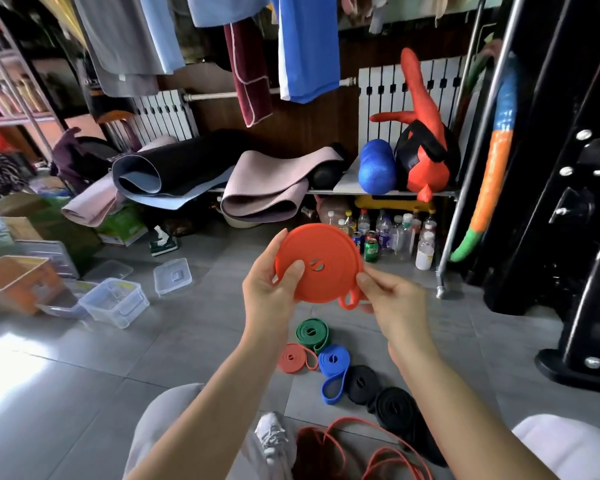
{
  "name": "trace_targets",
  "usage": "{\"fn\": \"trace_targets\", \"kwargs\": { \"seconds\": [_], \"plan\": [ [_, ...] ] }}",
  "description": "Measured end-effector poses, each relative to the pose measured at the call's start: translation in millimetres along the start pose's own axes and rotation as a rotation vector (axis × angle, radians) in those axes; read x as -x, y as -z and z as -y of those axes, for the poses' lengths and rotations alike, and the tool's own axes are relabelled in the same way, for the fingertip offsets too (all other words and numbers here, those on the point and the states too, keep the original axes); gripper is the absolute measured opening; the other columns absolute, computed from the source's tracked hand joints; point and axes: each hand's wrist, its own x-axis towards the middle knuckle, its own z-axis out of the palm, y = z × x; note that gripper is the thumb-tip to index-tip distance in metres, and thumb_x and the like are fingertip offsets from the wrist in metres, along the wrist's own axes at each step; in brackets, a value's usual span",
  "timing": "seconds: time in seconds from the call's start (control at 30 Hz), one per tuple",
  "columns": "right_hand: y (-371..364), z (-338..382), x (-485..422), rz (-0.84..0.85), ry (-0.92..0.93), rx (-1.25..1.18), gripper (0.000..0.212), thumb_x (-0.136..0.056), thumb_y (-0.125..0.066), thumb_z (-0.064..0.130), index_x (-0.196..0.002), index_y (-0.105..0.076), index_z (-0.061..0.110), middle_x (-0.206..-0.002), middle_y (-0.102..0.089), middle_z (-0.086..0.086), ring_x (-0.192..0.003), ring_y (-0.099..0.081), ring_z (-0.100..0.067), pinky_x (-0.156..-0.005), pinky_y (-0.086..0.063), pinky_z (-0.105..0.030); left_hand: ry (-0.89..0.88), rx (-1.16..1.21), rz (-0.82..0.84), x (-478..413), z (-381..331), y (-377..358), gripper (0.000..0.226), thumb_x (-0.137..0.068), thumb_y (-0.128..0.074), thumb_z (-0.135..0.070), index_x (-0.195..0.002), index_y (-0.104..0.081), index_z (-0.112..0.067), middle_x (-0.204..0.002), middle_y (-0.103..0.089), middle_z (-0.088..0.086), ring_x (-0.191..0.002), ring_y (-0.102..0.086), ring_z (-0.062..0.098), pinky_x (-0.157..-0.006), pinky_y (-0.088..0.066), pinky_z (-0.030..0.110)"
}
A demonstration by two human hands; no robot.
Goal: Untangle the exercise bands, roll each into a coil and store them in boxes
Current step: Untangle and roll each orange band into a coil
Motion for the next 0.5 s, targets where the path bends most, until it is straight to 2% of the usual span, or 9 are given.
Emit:
{"fn": "trace_targets", "kwargs": {
  "seconds": [0.1, 0.17, 0.23, 0.27, 0.37, 0.5],
  "plan": [
    [-17.1, -10.8, -24.3, 0.047, -0.037, 0.134, 0.017, -0.088, -0.063, 0.015, -0.101, -0.071, 0.008, -0.074, -0.073, -0.008, -0.069, -0.071, -0.016, -0.064, -0.057, -0.027, 0.040, -0.051, 0.011, -25.3, 10.1, 8.5, 0.049, -0.087, -0.062, -0.004, -0.110, -0.059, -0.047, -0.121, -0.061, -0.005, -0.114, -0.058, 0.018, -0.094, -0.049, 0.050],
    [-32.3, -24.0, -44.8, 0.086, -0.067, 0.181, 0.027, -0.085, -0.066, 0.025, -0.101, -0.070, 0.003, -0.071, -0.072, -0.011, -0.067, -0.071, -0.018, -0.061, -0.054, -0.027, 0.081, -0.081, 0.053, -46.7, 21.2, 15.7, 0.050, -0.089, -0.058, -0.001, -0.113, -0.056, -0.045, -0.125, -0.058, -0.001, -0.117, -0.056, 0.022, -0.095, -0.048, 0.051],
    [-48.8, -44.4, -65.7, 0.095, -0.132, 0.213, 0.034, -0.082, -0.070, 0.031, -0.102, -0.067, 0.003, -0.072, -0.072, -0.012, -0.068, -0.070, -0.021, -0.059, -0.051, -0.029, 0.147, -0.086, 0.097, -67.7, 39.4, 26.3, 0.048, -0.089, -0.058, -0.001, -0.116, -0.054, -0.041, -0.125, -0.057, 0.001, -0.117, -0.055, 0.024, -0.092, -0.051, 0.052],
    [-56.7, -58.2, -74.9, 0.085, -0.173, 0.222, 0.034, -0.080, -0.072, 0.031, -0.101, -0.066, 0.004, -0.075, -0.072, -0.013, -0.071, -0.071, -0.024, -0.063, -0.053, -0.032, 0.186, -0.076, 0.115, -77.0, 50.9, 32.7, 0.047, -0.089, -0.059, -0.001, -0.116, -0.054, -0.039, -0.121, -0.058, -0.001, -0.115, -0.056, 0.024, -0.088, -0.053, 0.051],
    [-78.4, -112.4, -98.8, 0.043, -0.330, 0.230, 0.023, -0.074, -0.078, 0.023, -0.086, -0.061, 0.012, -0.078, -0.071, -0.018, -0.071, -0.070, -0.033, -0.074, -0.057, -0.046, 0.326, -0.056, 0.117, -101.9, 98.4, 52.3, 0.045, -0.089, -0.058, -0.001, -0.113, -0.057, -0.039, -0.117, -0.056, -0.002, -0.106, -0.058, 0.023, -0.076, -0.058, 0.043],
    [-103.0, -207.4, -116.7, 0.056, -0.535, 0.332, 0.015, -0.072, -0.076, 0.018, -0.069, -0.062, 0.017, -0.057, -0.068, -0.007, -0.061, -0.068, -0.026, -0.067, -0.058, -0.041, 0.569, -0.067, -0.010, -121.3, 187.7, 81.1, 0.035, -0.094, -0.054, -0.007, -0.117, -0.055, -0.034, -0.110, -0.057, 0.001, -0.088, -0.060, 0.015, -0.079, -0.055, 0.045]
  ]
}}
